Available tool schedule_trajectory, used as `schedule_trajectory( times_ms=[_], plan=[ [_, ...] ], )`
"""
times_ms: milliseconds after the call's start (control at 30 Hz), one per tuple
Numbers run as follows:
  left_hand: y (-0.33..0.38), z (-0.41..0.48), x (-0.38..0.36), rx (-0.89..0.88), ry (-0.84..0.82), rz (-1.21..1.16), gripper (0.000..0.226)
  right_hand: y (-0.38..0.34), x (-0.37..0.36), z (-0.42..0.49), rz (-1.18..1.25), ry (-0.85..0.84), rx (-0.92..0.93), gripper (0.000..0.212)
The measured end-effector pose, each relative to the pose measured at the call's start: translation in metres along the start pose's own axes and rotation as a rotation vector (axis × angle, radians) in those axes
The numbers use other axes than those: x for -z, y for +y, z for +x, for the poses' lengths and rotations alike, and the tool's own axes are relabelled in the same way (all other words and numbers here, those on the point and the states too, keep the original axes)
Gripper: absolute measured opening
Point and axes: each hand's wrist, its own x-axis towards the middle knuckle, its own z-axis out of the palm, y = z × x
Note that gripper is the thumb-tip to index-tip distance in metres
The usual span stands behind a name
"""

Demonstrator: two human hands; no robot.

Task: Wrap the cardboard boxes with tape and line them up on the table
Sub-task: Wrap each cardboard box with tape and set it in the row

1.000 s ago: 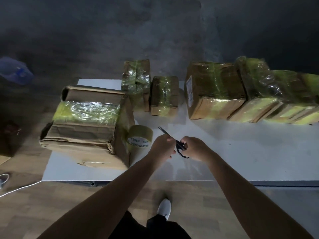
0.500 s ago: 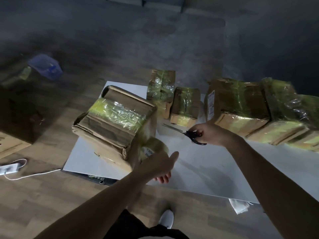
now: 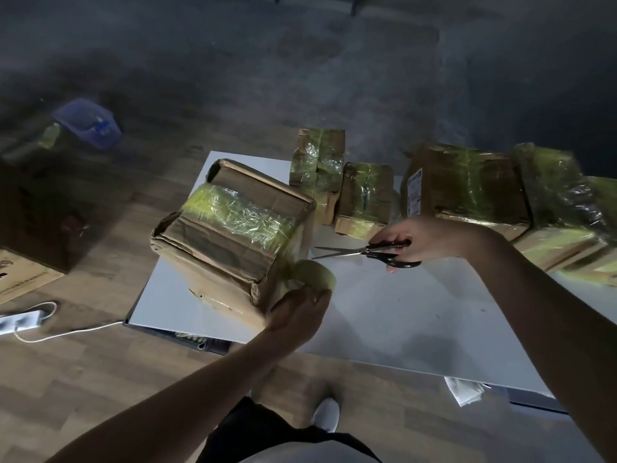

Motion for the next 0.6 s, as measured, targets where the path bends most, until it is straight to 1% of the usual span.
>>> schedule_trajectory(
  times_ms=[33,67,167,233,333,600],
  plan=[
    [-0.003,0.003,-0.004,-0.02,-0.02,-0.12,0.044,-0.004,0.001,0.003,-0.011,-0.008,0.007,0.043],
    [-0.006,0.008,-0.011,0.008,-0.085,-0.197,0.044,-0.009,0.003,0.006,-0.018,-0.02,0.015,0.044],
    [-0.008,0.016,-0.008,0.007,-0.158,-0.286,0.038,-0.02,0.011,0.014,-0.058,-0.05,0.028,0.042],
    [-0.009,0.018,-0.003,-0.015,-0.203,-0.289,0.039,-0.025,0.019,0.018,-0.098,-0.064,0.023,0.041],
    [-0.013,0.022,0.001,-0.031,-0.26,-0.232,0.048,-0.025,0.03,0.02,-0.111,-0.089,0.007,0.04],
    [-0.02,0.024,0.005,-0.06,-0.323,-0.259,0.043,-0.037,0.037,0.033,-0.187,-0.187,-0.057,0.041]
  ],
)
